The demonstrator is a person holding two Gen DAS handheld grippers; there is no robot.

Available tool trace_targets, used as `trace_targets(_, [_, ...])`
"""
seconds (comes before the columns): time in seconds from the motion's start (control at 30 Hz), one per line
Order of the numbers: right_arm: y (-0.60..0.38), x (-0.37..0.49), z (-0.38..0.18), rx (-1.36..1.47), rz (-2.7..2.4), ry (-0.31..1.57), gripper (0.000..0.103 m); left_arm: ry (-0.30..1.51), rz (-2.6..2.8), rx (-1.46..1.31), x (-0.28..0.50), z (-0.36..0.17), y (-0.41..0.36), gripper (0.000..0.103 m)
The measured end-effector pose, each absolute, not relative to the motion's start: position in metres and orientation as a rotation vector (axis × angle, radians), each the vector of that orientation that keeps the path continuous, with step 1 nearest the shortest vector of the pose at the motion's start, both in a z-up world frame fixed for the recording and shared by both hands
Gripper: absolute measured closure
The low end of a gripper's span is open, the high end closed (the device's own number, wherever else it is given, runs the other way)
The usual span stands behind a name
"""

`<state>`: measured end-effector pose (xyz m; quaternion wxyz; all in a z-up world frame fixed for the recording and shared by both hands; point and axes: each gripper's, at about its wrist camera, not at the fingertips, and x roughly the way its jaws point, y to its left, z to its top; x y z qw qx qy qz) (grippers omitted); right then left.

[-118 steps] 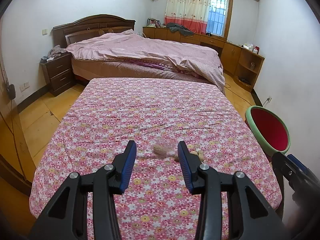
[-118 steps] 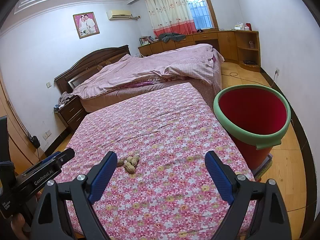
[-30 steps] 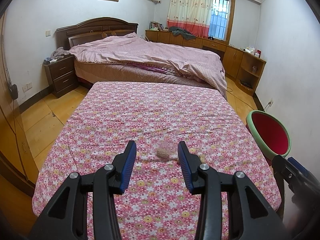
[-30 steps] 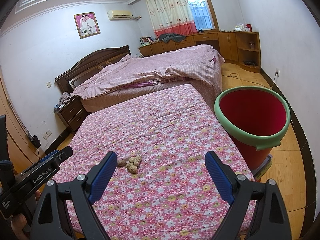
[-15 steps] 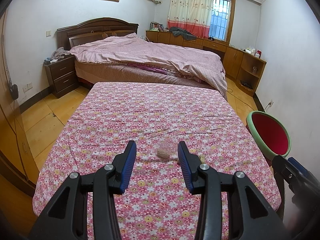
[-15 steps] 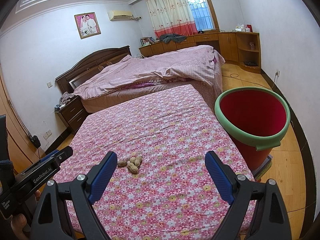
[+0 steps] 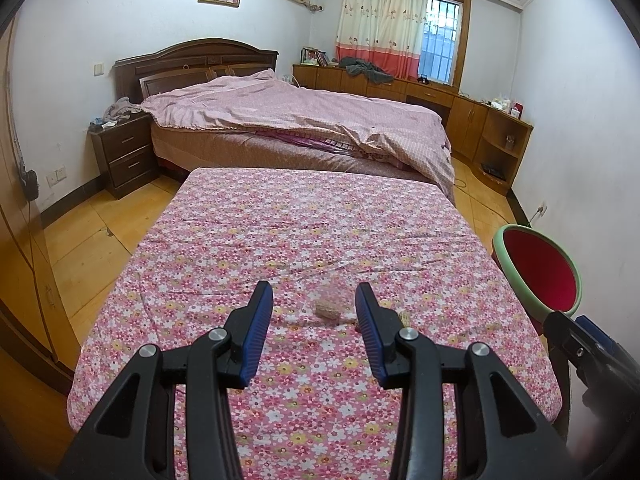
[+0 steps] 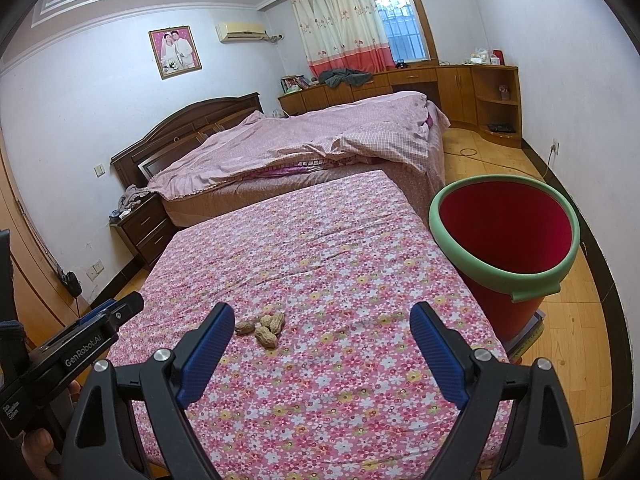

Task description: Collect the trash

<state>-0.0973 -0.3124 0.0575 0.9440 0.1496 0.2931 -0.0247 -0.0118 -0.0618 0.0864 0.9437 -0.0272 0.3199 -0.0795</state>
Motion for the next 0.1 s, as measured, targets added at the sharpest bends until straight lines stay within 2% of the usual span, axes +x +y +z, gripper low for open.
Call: trace_targets(0.1, [-0.3125, -0.0973, 0.0574, 0.305, -0.050, 0.598, 0.012, 0.652, -0.161, -0.056, -0.0123, 0.0869, -0.0619, 0.060])
